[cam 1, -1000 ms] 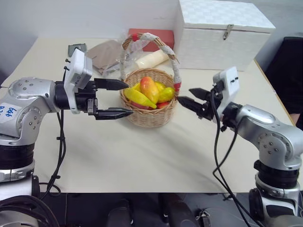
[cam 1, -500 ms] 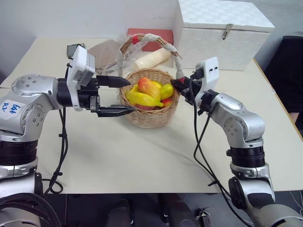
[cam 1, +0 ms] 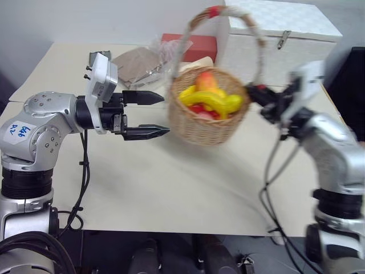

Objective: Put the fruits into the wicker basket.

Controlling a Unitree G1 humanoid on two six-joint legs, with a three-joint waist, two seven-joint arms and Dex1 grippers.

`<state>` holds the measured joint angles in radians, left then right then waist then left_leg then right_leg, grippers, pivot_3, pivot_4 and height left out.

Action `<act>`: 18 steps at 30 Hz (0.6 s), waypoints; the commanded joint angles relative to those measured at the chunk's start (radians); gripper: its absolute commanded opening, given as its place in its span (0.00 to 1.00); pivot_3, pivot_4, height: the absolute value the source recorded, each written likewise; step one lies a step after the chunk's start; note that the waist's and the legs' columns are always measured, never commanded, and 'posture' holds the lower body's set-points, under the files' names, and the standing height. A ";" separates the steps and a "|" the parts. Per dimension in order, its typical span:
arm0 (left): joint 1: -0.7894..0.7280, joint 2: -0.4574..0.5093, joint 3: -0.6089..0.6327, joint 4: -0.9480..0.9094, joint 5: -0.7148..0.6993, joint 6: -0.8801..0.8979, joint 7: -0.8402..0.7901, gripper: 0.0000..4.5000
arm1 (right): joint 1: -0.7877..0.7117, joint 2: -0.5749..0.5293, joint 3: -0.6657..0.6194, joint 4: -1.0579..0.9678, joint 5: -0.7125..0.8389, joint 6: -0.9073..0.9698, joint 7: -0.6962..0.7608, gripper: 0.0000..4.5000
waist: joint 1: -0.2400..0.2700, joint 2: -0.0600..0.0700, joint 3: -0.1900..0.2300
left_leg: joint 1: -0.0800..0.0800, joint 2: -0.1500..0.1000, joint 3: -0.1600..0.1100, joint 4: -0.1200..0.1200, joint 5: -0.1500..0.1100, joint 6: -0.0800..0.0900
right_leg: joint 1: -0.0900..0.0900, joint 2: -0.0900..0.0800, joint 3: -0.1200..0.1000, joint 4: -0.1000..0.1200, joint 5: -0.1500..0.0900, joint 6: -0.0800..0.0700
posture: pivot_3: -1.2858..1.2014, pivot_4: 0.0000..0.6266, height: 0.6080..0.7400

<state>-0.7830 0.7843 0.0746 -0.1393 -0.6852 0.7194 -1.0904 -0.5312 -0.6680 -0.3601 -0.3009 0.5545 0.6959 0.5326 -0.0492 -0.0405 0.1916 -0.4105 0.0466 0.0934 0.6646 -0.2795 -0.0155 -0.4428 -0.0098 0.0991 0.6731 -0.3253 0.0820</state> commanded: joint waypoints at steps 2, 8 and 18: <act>-0.041 -0.016 -0.004 0.025 0.005 -0.031 -0.025 1.00 | 0.153 -0.116 -0.214 -0.053 0.032 -0.050 0.104 0.05 | 0.000 0.000 0.000 | 0.001 0.000 0.001 0.000 0.000 0.001 | 0.001 0.001 0.001 0.000 0.000 0.000 | 0.52 0.24 1.00; -0.080 -0.053 -0.031 0.074 0.031 -0.055 -0.043 1.00 | 0.333 -0.116 -0.309 0.007 -0.009 -0.150 0.132 0.05 | -0.014 0.000 0.000 | 0.006 0.000 0.002 0.000 -0.002 0.003 | 0.002 0.004 0.006 0.003 0.000 0.001 | 0.52 0.24 1.00; -0.101 -0.067 -0.055 0.120 0.037 -0.061 -0.093 1.00 | 0.551 -0.099 -0.433 0.056 0.068 -0.205 0.256 0.73 | -0.005 0.002 -0.001 | 0.007 -0.001 0.001 0.000 -0.002 0.003 | 0.003 0.005 0.009 0.004 0.001 0.001 | 0.52 0.24 1.00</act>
<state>-0.8605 0.7103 0.0139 -0.0193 -0.6550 0.6740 -1.1658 -0.0033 -0.7233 -0.7198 -0.2457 0.6094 0.5187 0.7505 -0.0538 -0.0388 0.1906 -0.4031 0.0456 0.0947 0.6652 -0.2815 -0.0128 -0.4392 -0.0045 0.1078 0.6768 -0.3248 0.0830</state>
